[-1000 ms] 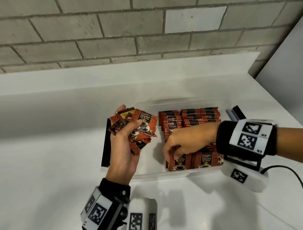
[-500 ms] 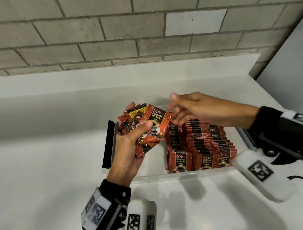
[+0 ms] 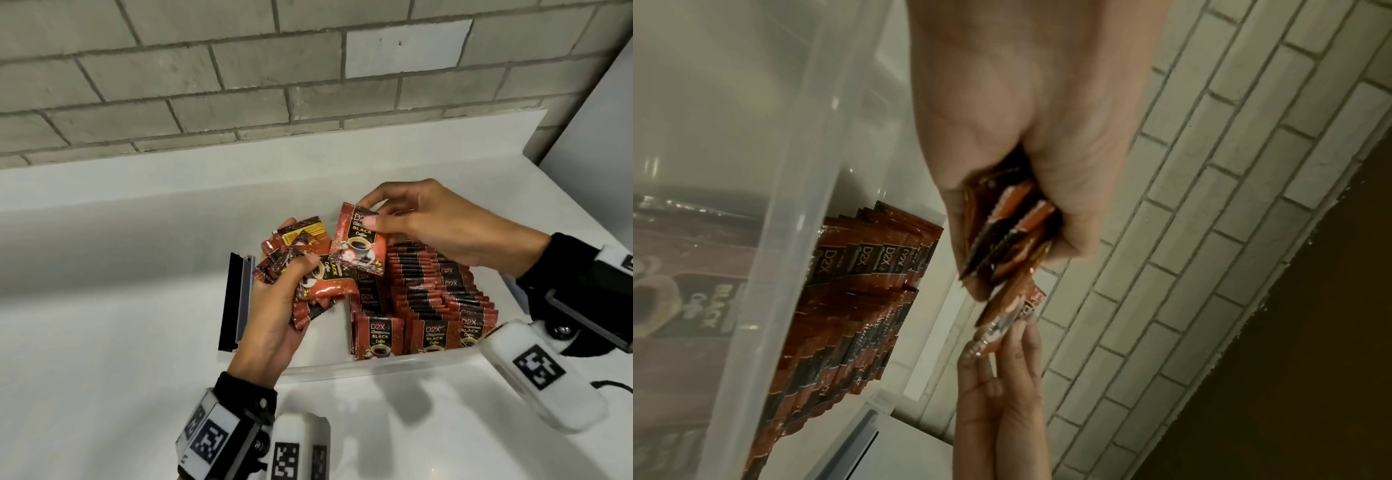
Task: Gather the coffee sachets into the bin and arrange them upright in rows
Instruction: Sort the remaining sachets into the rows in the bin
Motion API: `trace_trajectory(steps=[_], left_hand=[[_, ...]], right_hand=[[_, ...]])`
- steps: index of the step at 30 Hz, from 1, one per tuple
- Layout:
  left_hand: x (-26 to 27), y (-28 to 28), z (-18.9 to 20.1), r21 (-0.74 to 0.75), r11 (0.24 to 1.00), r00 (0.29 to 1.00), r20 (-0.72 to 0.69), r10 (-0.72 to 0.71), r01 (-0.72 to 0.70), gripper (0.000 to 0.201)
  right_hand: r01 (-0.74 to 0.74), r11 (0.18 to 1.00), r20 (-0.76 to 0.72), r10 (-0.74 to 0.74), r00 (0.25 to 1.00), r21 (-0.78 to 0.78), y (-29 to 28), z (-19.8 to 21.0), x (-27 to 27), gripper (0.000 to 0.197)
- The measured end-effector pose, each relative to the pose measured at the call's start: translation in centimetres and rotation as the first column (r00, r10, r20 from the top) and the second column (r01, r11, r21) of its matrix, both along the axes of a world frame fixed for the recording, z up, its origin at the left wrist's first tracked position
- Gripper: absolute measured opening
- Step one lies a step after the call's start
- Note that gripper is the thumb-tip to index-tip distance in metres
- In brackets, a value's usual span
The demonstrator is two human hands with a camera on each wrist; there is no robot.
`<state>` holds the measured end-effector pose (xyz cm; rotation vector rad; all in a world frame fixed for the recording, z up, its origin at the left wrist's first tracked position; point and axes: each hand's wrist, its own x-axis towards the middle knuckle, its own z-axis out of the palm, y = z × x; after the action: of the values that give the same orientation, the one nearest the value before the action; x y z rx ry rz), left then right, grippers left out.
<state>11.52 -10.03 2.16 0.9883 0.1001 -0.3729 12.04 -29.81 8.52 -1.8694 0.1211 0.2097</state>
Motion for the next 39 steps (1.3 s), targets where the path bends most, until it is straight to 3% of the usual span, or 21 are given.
trace_trajectory(steps=[2,5,10,13,18,23,25,28,32,39], left_hand=[[0.2,0.3,-0.2,0.015,0.997,0.996,-0.025,0.08,-0.08,0.03],[0.5,0.6,-0.3,0.014,0.985,0.985,-0.035,0.17,-0.17,0.046],[0.4,0.7,-0.4,0.004,0.977,0.977,-0.005,0.212,-0.212,0.051],[0.4,0.6,-0.3,-0.014,0.979,0.979,-0.007,0.203,-0.204,0.052],[0.3,0.5,-0.4,-0.012,0.983,0.983,0.006,0.185,-0.185,0.053],[0.2,0.4,-0.1,-0.034,0.988,0.988,0.025,0.152,-0.151,0.052],[0.2,0.3,0.0,-0.041,0.99,0.99,0.033,0.136,-0.134,0.053],[0.1,0.2,0.1,-0.056,0.992,0.992,0.049,0.116,-0.114,0.049],[0.0,-0.1,0.3,-0.072,0.995,0.994,0.08,0.068,-0.062,0.052],[-0.1,-0.3,0.4,-0.081,0.997,0.998,0.058,0.015,-0.01,0.035]], right_hand=[[-0.046,0.998,-0.057,0.044,0.997,-0.043,-0.9,-0.2,0.1,0.016],[-0.225,0.956,-0.16,0.196,0.967,-0.187,-1.4,-1.3,-0.1,0.014],[-0.469,0.744,-0.236,0.405,0.883,-0.476,-0.4,-3.8,-0.8,0.012],[-0.508,0.678,-0.25,0.447,0.859,-0.531,0.1,-4.9,-1.4,0.015],[-0.504,0.649,-0.254,0.444,0.859,-0.57,0.2,-5.4,-1.8,0.017],[-0.464,0.7,-0.221,0.415,0.883,-0.542,-0.6,-4.1,-1.1,0.016],[-0.383,0.807,-0.198,0.328,0.924,-0.45,-0.9,-3.3,-0.7,0.017],[-0.219,0.965,-0.247,0.179,0.952,-0.146,-0.4,-1.9,-0.5,0.031],[-0.132,0.99,-0.251,0.137,0.958,0.039,0.8,-1.1,-0.4,0.039],[-0.023,0.998,-0.18,0.033,0.983,0.058,1.1,-1.3,0.0,0.026]])
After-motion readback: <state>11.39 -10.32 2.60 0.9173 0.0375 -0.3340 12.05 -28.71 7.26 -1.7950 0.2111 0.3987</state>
